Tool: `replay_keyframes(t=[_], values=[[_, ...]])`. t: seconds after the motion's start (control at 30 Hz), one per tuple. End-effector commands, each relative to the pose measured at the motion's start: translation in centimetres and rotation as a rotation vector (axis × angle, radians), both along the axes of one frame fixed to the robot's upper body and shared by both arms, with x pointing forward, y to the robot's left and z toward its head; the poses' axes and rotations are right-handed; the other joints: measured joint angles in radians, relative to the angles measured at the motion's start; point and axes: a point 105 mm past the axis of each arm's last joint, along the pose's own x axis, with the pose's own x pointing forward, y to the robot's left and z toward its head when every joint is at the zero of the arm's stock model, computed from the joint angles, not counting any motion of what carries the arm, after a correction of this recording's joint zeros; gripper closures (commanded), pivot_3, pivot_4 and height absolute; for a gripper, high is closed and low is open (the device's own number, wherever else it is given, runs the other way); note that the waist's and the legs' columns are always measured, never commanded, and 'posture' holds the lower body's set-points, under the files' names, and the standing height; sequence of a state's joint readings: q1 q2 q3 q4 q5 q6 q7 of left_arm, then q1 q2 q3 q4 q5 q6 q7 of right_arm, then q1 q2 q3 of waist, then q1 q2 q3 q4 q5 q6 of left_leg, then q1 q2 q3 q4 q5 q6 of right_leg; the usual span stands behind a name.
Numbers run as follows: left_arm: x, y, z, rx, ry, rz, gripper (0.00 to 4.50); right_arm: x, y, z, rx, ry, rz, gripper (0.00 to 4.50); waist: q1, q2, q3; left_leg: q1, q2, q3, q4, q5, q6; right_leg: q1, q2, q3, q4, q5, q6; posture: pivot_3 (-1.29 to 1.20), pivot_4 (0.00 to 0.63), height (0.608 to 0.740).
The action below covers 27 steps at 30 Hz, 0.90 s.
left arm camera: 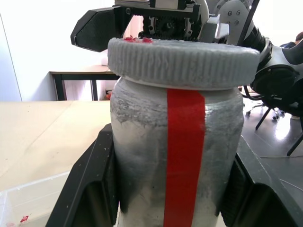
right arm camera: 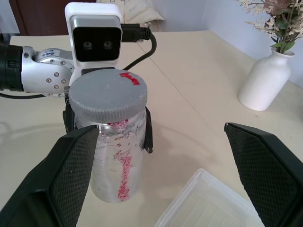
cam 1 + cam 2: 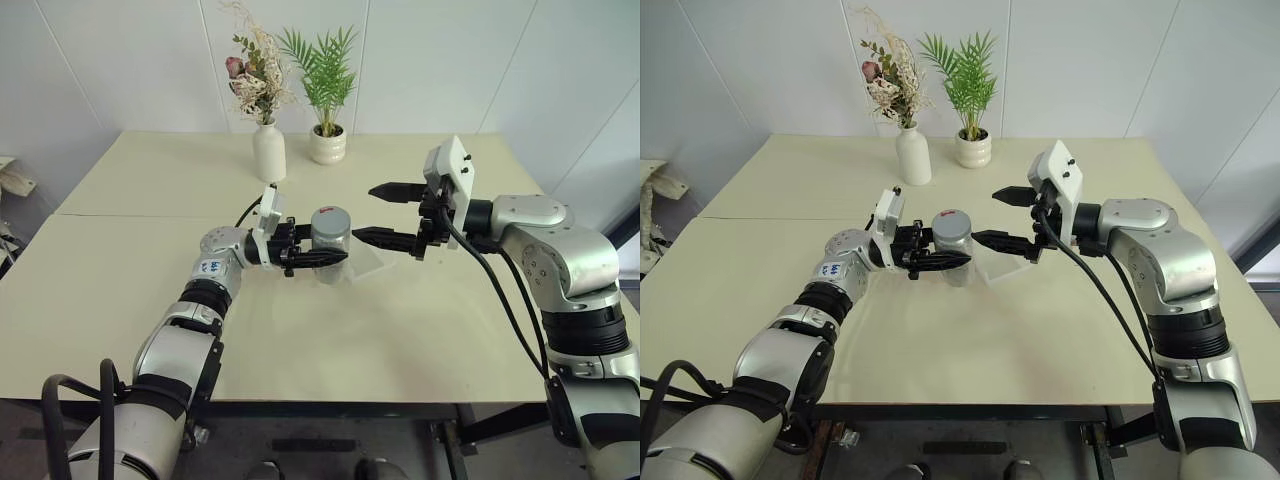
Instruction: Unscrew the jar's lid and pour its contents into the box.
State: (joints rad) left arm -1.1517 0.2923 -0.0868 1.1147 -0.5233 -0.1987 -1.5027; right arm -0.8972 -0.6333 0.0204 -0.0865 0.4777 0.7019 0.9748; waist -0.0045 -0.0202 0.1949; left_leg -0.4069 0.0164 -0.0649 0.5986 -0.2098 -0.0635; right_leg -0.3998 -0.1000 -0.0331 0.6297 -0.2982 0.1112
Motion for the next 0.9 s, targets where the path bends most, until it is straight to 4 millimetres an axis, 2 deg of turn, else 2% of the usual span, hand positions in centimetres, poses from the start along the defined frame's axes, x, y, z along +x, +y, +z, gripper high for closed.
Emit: replay_keyframes(t=[0.03, 0.43, 0.67, 0.9], values=[[-1.1, 0.1, 0.5, 0.011, -0.054, -0.103, 2.32, -1.2, 0.3, 2.9, 0.034, -0.097, 0.027, 0.06, 0.0, 0.0, 0.0, 0.0, 0.0, 0.0, 0.0, 0.0, 0.0, 0.0, 0.0, 0.0, 0.0, 0.0, 0.0, 0.0, 0.15, 0.74], [-1.1, -0.2, 0.5, 0.011, -0.06, -0.108, 2.32, -1.6, 3.2, 4.9, 0.095, -0.14, 0.1, 0.06, -0.002, 0.0, 0.0, 0.0, 0.0, 0.0, 0.0, 0.0, 0.0, 0.0, 0.0, 0.0, 0.0, 0.0, 0.0, 0.0, 0.15, 0.74], [-1.2, -0.5, 0.7, 0.0, -0.062, -0.117, 2.32, -1.9, 5.5, 3.7, 0.112, -0.092, 0.17, 0.06, 0.0, 0.0, 0.0, 0.0, 0.0, 0.0, 0.0, 0.0, 0.0, 0.0, 0.0, 0.0, 0.001, 0.0, 0.0, 0.0, 0.15, 0.74], [-1.3, -0.7, 0.8, -0.005, -0.067, -0.125, 2.32, -1.1, 6.3, 2.3, 0.114, -0.051, 0.164, 0.06, 0.0, 0.0, 0.0, 0.0, 0.0, 0.0, 0.0, 0.0, 0.0, 0.0, 0.0, 0.0, 0.001, 0.0, 0.0, 0.0, 0.15, 0.74]])
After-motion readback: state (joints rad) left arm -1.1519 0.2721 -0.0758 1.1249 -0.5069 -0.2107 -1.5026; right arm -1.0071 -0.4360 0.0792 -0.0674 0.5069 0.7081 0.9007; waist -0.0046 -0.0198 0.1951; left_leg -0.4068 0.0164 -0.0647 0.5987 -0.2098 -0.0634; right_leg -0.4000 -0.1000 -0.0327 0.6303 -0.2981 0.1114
